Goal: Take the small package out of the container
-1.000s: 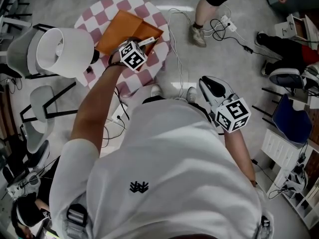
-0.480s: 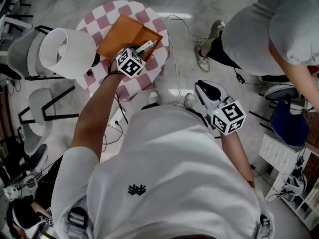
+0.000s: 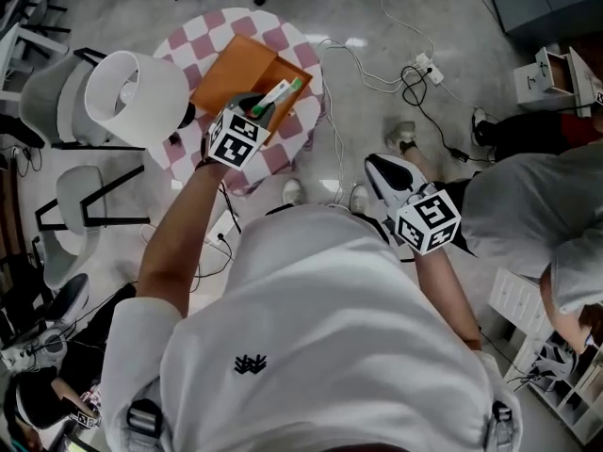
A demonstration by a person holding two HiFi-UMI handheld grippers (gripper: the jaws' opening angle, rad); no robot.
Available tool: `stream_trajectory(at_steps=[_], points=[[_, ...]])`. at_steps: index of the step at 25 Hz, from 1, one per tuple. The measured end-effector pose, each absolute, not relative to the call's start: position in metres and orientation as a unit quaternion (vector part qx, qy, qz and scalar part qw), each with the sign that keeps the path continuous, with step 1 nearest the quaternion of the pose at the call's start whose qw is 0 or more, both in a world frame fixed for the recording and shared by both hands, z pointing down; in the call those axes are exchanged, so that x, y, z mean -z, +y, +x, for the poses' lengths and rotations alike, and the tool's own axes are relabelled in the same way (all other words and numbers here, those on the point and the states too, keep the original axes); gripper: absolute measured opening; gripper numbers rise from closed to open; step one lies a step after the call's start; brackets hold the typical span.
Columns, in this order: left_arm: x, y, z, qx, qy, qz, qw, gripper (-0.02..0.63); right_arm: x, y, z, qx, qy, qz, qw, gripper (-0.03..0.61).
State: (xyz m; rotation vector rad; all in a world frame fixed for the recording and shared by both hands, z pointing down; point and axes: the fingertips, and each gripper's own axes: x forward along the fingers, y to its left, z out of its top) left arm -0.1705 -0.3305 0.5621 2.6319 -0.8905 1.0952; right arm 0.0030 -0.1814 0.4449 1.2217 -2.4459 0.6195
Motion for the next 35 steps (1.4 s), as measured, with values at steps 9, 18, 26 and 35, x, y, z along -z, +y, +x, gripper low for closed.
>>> stream_trajectory(at_steps=[9, 18, 26, 35], points=[[-0.493, -0.292, -0.168, -0.285, -0.306, 0.904, 0.084, 0.146, -0.442, -0.186, -0.005, -0.201, -0.869, 0.419, 0.167, 0.002], [-0.45, -0.249, -0.169, -0.244, -0.306, 0.916, 0.084, 0.146, -0.444, -0.18, -0.018, -0.193, -0.876, 0.407, 0.171, 0.0], [-0.435, -0.23, -0.178, -0.233, -0.305, 0.919, 0.088, 0.146, -0.439, -0.184, -0.033, -0.185, -0.881, 0.4, 0.169, 0.0], [-0.435, -0.228, -0.18, -0.228, -0.301, 0.921, 0.092, 0.146, -0.438, -0.184, -0.034, -0.184, -0.879, 0.409, 0.166, 0.0]])
